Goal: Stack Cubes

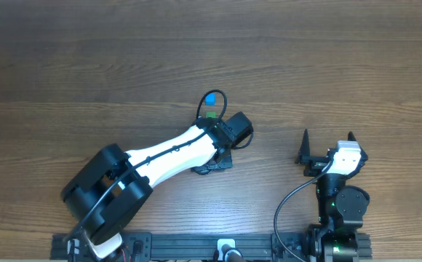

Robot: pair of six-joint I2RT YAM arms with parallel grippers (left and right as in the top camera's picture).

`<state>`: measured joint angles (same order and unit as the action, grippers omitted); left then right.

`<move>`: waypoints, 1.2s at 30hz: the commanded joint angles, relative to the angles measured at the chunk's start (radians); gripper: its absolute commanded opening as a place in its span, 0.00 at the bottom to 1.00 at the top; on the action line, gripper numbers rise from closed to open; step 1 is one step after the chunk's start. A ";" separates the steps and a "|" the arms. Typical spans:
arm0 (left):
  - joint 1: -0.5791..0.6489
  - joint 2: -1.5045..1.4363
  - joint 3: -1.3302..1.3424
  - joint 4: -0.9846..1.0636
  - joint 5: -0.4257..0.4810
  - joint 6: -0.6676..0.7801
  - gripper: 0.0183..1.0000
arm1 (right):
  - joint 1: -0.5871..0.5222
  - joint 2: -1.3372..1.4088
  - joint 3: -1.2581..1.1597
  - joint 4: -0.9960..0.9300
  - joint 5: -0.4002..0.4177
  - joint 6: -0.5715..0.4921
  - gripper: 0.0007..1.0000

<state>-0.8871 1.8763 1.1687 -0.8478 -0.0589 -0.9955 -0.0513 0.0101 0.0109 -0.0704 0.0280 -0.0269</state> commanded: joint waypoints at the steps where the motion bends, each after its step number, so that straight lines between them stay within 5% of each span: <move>1: -0.001 -0.108 0.033 -0.058 -0.023 -0.007 0.03 | 0.005 -0.005 -0.006 -0.002 -0.005 -0.001 0.99; 7: 0.030 -0.139 0.278 -0.270 -0.075 0.059 0.02 | 0.005 -0.005 -0.006 -0.002 -0.005 0.000 0.99; 36: 0.135 0.040 0.322 -0.211 0.030 0.155 0.02 | 0.005 -0.005 -0.006 -0.002 -0.005 -0.001 0.99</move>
<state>-0.7708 1.9011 1.4837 -1.0584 -0.0502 -0.8551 -0.0513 0.0101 0.0109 -0.0704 0.0280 -0.0269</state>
